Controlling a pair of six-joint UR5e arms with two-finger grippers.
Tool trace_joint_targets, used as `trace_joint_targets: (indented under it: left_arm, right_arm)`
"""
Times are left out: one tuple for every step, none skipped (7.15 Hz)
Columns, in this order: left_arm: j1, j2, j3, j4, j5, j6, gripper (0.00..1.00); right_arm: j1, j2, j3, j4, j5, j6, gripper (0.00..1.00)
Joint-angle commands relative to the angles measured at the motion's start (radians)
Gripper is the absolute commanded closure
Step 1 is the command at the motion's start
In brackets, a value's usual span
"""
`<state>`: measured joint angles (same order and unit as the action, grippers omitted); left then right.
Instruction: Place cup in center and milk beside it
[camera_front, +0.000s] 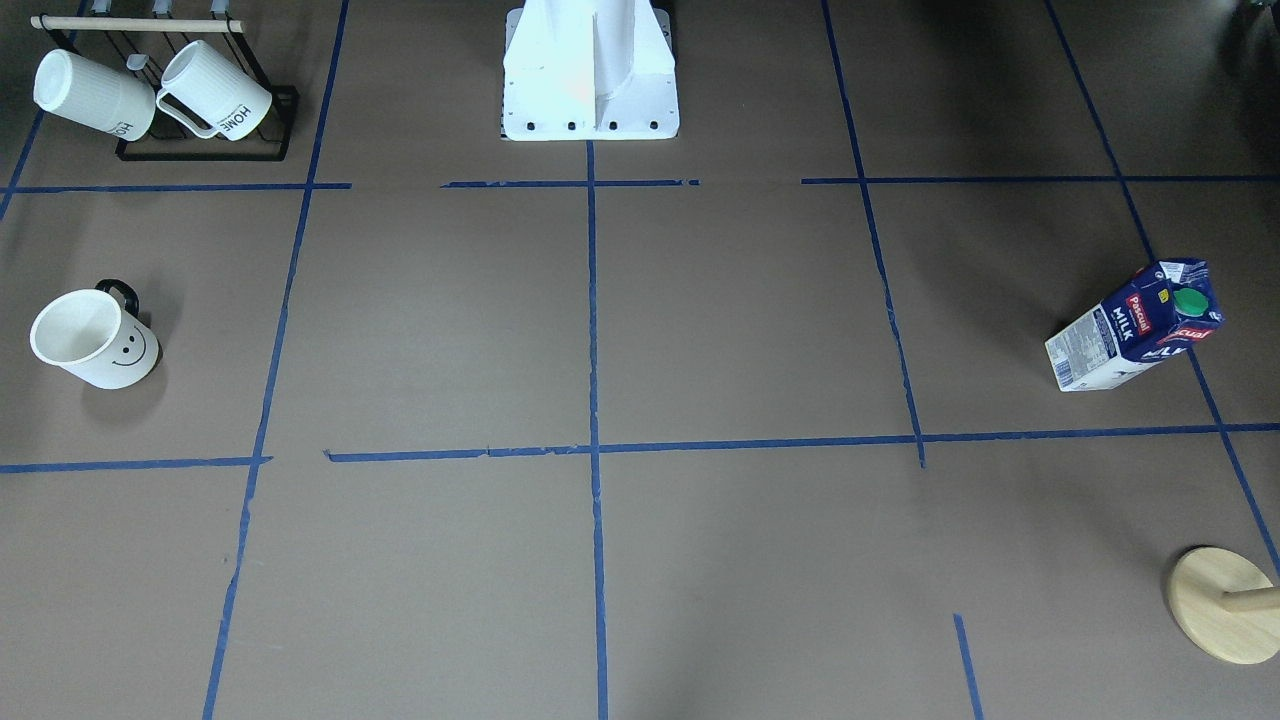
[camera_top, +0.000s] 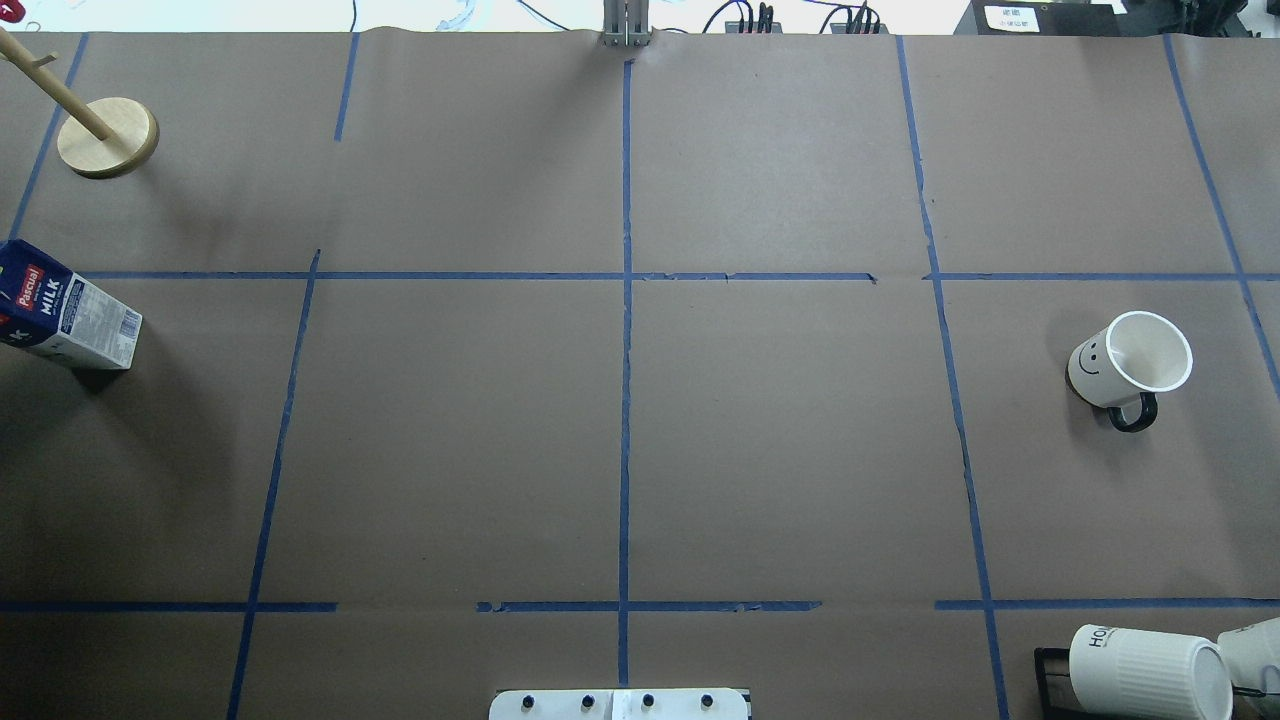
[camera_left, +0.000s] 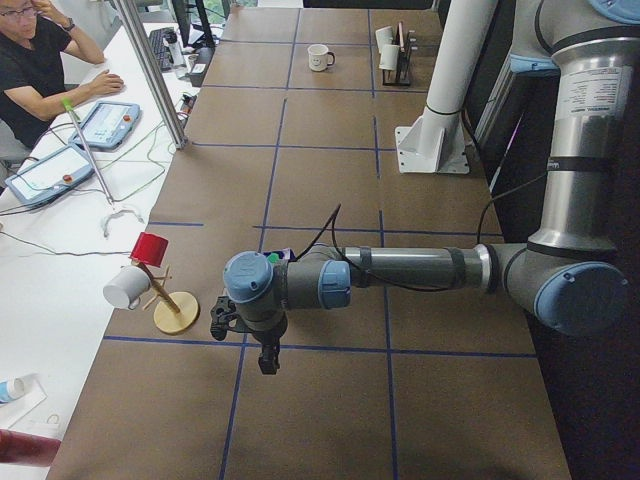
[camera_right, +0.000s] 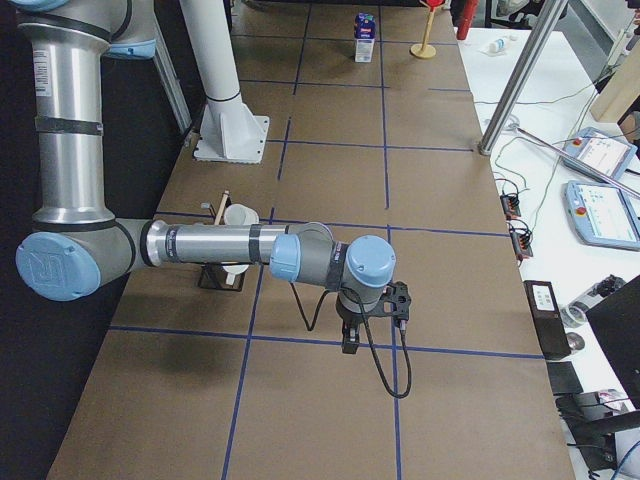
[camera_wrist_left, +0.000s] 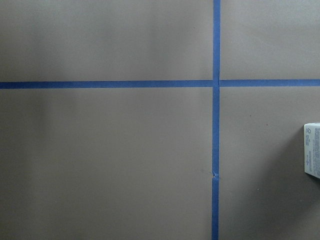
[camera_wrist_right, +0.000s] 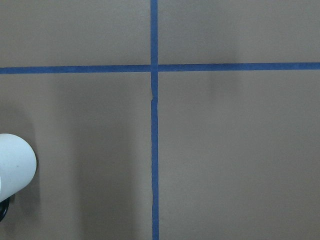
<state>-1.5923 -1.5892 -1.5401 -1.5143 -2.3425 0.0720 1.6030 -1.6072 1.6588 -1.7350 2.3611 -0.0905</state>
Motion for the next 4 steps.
trace_joint_targets:
  left_arm:
    - [0.000, 0.000, 0.000, 0.000, 0.000, 0.000, 0.00]
    - [0.000, 0.000, 0.000, 0.000, 0.000, 0.000, 0.00]
    - [0.000, -0.002, 0.000, 0.002, 0.000, 0.000, 0.00]
    - [0.002, -0.003, -0.006, 0.008, -0.001, 0.000, 0.00]
  right_arm:
    - [0.000, 0.003, 0.004, 0.005, 0.000, 0.000, 0.00]
    - [0.000, 0.000, 0.001, 0.020, 0.000, 0.003, 0.00]
    - [0.000, 0.000, 0.001, 0.021, 0.000, 0.003, 0.00]
    - [0.000, 0.000, 0.003, 0.020, 0.001, 0.006, 0.00]
